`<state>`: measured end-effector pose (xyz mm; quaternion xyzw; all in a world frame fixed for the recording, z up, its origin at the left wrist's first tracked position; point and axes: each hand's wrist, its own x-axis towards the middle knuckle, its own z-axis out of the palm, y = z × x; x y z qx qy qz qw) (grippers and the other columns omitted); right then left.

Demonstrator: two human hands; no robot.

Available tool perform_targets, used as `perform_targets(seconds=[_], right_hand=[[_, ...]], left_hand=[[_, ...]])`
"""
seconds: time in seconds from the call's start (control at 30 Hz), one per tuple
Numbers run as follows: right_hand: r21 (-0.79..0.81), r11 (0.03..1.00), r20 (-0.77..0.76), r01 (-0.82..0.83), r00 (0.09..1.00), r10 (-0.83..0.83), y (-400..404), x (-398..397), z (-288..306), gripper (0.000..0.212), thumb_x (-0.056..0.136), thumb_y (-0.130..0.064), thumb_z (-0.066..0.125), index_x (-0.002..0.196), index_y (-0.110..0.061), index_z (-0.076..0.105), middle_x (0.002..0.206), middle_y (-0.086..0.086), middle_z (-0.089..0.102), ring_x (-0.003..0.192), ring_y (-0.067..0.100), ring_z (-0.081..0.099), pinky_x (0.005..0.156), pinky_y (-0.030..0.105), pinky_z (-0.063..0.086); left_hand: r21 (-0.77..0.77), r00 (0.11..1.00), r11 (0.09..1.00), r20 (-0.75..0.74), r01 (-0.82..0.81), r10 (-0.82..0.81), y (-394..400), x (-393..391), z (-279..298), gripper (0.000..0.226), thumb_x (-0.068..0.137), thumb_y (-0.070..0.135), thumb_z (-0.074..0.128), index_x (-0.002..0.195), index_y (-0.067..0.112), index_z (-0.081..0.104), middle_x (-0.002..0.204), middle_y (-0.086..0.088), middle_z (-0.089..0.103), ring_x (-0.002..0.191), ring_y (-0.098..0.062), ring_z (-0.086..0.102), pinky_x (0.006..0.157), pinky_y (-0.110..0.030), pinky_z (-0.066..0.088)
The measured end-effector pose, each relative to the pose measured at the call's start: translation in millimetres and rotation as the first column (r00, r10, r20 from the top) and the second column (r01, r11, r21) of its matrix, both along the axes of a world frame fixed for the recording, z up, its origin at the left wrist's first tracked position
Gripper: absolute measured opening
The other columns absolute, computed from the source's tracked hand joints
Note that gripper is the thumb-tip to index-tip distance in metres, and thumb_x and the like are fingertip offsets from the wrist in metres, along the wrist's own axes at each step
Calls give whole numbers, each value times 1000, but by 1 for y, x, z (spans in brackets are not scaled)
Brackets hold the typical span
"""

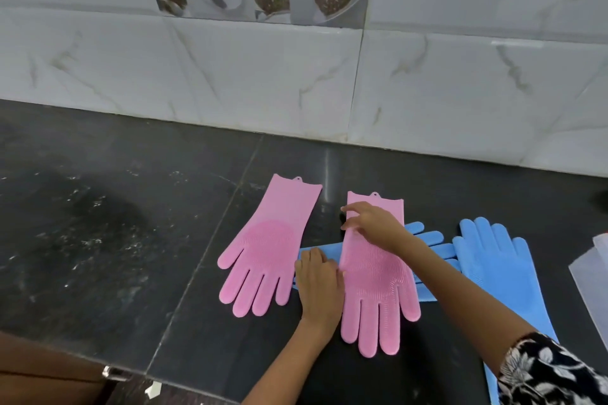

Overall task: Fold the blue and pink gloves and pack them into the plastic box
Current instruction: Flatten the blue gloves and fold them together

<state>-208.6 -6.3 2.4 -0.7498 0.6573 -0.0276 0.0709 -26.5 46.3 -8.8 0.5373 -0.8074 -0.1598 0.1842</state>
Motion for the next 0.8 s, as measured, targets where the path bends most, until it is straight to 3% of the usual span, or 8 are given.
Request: perform_targets(seconds=[0.1, 0.23, 0.33, 0.43, 0.53, 0.63, 0.73, 0.8], right_hand=[[-12, 1000, -10, 27, 1000, -27, -2, -4, 5, 23, 90, -10, 55, 108, -19, 68, 138, -1, 50, 128, 17, 42, 100, 30, 41], [-132, 991, 16, 5, 1000, -3, 0, -2, 24, 16, 85, -9, 63, 93, -18, 74, 122, 2, 60, 114, 19, 53, 86, 29, 47], [-253, 967, 105, 5, 994, 22, -13, 11, 44, 13, 82, -9, 67, 83, -19, 74, 110, 4, 64, 103, 24, 59, 76, 32, 50], [-338, 941, 153, -5, 986, 60, -51, 49, 54, 13, 86, -14, 62, 91, -19, 74, 111, 4, 63, 106, 25, 57, 83, 40, 52], [-250, 963, 303, 100, 953, -21, -85, 90, 49, 32, 90, -13, 55, 121, -21, 62, 140, 6, 48, 129, 25, 41, 100, 36, 39], [-111, 991, 91, 68, 994, -58, -89, 106, 22, 46, 93, -17, 52, 139, -23, 43, 154, 9, 27, 140, 26, 26, 112, 43, 28], [4, 988, -7, 152, 988, -152, -64, 101, -11, 44, 98, -34, 41, 141, -27, 36, 156, 7, 21, 141, 23, 22, 114, 47, 21], [80, 980, -16, 184, 983, -183, -48, 97, -28, 45, 99, -37, 34, 144, -29, 30, 158, 6, 15, 144, 23, 17, 114, 51, 18]], left_hand=[[12, 999, 1000, -35, -7, 7, 1, -4, 3, 10, 87, 9, 61, 87, 1, 66, 106, -16, 63, 101, -32, 58, 91, -42, 49], [-31, 995, 999, -93, -29, 26, -7, 3, 18, 9, 85, 4, 59, 78, 3, 63, 92, -10, 61, 86, -23, 52, 76, -32, 42], [-86, 995, 994, -69, -70, 65, -24, 23, 40, 9, 83, 7, 59, 80, 9, 68, 92, -5, 57, 87, -22, 47, 76, -31, 35], [-142, 979, 969, -24, -203, 202, -54, 55, 60, 12, 82, 12, 59, 80, 12, 71, 95, -4, 56, 89, -23, 44, 76, -31, 28], [-173, 932, 919, 8, -355, 362, -87, 81, 61, 23, 88, 8, 51, 101, 12, 70, 116, -8, 57, 105, -25, 46, 87, -33, 30], [-78, 952, 963, 145, -259, 268, -93, 79, 36, 41, 98, 16, 37, 138, 13, 42, 153, -14, 28, 138, -29, 27, 112, -41, 21], [114, 985, 989, 158, -94, 76, -75, 58, -2, 51, 102, 27, 26, 150, 11, 18, 159, -14, 9, 147, -29, 6, 119, -44, 4], [111, 968, 993, 250, -45, 16, -66, 51, -23, 56, 102, 34, 18, 151, 13, 2, 160, -14, 0, 147, -29, -2, 118, -45, -2]])
